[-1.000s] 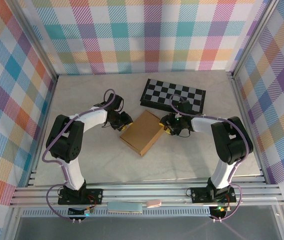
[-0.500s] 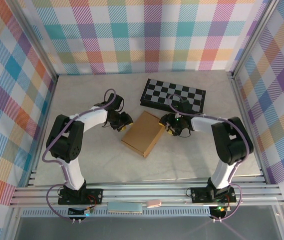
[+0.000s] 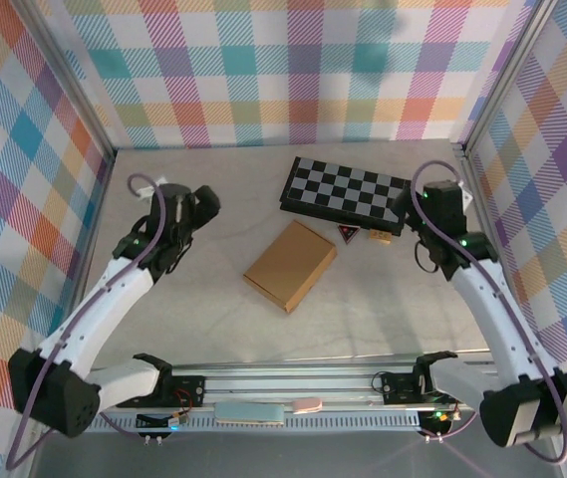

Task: Fold the paper box

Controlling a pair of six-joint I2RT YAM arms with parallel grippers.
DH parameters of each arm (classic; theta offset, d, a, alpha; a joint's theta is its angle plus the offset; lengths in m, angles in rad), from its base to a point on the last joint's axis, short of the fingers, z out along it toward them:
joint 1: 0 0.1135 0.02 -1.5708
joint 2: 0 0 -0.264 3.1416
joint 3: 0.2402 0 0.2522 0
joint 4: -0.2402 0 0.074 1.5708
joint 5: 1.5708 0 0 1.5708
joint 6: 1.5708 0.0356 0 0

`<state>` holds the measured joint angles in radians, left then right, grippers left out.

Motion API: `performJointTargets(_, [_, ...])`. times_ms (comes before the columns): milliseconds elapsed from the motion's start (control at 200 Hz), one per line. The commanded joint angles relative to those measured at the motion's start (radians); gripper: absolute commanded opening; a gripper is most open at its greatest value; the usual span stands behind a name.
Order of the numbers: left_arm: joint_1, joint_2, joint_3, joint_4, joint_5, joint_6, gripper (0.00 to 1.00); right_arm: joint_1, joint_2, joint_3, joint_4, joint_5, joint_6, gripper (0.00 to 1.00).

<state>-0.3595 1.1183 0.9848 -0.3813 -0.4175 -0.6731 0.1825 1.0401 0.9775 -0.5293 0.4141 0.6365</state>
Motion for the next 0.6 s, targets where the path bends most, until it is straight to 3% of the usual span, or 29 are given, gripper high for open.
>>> performJointTargets(0, [-0.004, -0.023, -0.159, 0.151, -0.328, 0.287, 1.00, -0.024, -0.040, -0.245, 0.212, 0.144, -0.336, 0.99])
performJointTargets(170, [0.019, 0.002, -0.378, 0.401, -0.262, 0.521, 1.00, -0.026, -0.017, -0.481, 0.514, 0.074, -0.425, 0.99])
performJointTargets(305, [0.057, 0.050, -0.485, 0.610, -0.171, 0.591, 1.00, -0.041, 0.087, -0.601, 0.805, -0.005, -0.457, 0.99])
performJointTargets(495, [0.199, 0.218, -0.567, 0.914, 0.022, 0.553, 1.00, -0.097, 0.248, -0.580, 1.059, -0.208, -0.526, 0.99])
performJointTargets(595, [0.227, 0.268, -0.536, 0.939, 0.073, 0.594, 1.00, -0.140, 0.328, -0.531, 1.089, -0.275, -0.549, 0.99])
